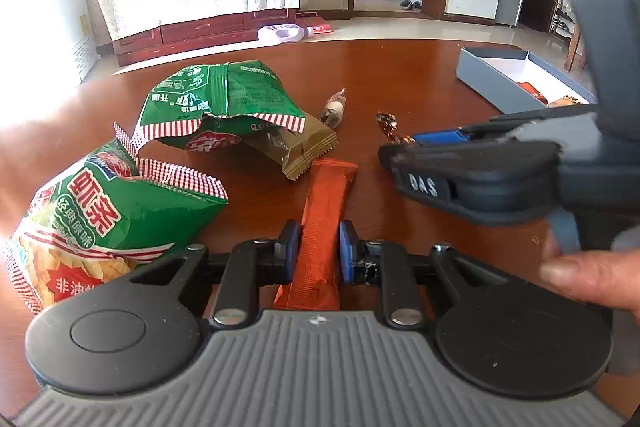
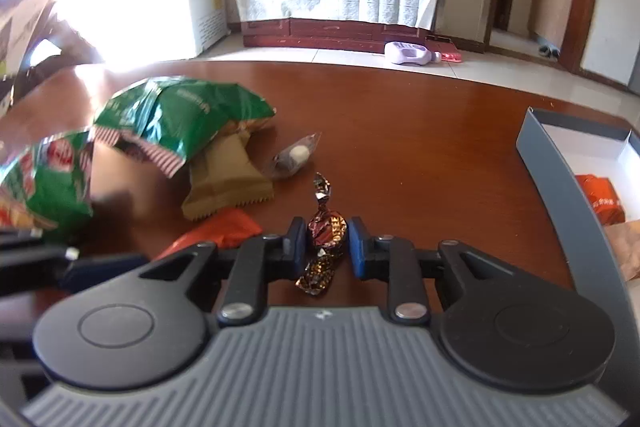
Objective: Organize snacks
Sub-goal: 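Grasp the orange bar with the left tool while the right tool grasps the wrapped chocolate candy, then carry the orange bar with the left tool while the right tool carries the chocolate to the box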
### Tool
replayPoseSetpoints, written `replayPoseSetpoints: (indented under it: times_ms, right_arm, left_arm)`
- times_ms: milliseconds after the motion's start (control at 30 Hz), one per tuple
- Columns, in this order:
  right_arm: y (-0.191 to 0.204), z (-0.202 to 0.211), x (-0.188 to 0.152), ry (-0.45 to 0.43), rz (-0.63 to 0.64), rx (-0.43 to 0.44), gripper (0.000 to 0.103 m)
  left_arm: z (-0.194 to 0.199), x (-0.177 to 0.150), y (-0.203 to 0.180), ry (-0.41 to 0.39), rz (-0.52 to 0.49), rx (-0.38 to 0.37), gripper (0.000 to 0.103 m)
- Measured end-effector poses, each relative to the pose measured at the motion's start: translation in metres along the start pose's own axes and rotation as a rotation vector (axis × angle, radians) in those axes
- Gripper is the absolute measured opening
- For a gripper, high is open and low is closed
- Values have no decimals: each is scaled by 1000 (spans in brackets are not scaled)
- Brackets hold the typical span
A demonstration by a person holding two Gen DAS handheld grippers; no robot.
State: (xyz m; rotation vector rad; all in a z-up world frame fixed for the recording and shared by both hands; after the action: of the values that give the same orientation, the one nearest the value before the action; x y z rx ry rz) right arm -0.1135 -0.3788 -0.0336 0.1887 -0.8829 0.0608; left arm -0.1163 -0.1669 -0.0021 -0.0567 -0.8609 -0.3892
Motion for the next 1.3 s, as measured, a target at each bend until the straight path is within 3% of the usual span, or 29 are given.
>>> replayPoseSetpoints:
  times_ms: [200,300,367,700,1300]
  right_arm:
    - [-6,22,-11,35,1,46,26]
    - [-5,36,-17,53,18,55,26]
    - [-4,46,-19,49,25,58,26]
    - [-7,85,-22,11,44,60,26]
    - [-47,121,-17,-75,26,-13,26]
  left_arm:
    - [-1,1,-11,-19,-29,-7,34]
    - [-2,3,-15,-24,-27,-8,33]
    - [-2,4,-19,-24,-23,-6,26]
    - [-1,7,-38,-38,-38,57,25]
    - [18,39,-93,-128,-57,74,25]
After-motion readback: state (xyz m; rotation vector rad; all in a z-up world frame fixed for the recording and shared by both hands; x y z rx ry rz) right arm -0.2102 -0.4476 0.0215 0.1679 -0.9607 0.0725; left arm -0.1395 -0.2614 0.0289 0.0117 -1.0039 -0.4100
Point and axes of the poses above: each gripper's, at about its wrist camera, not at the fingertips, and z roughly against the way its jaws point, y to its left, x to its top, the point moved 2 cm from there along -z, roughly the way its jaws point, and after that the axes turned 10 degrees about x, right-handed, at the moved point
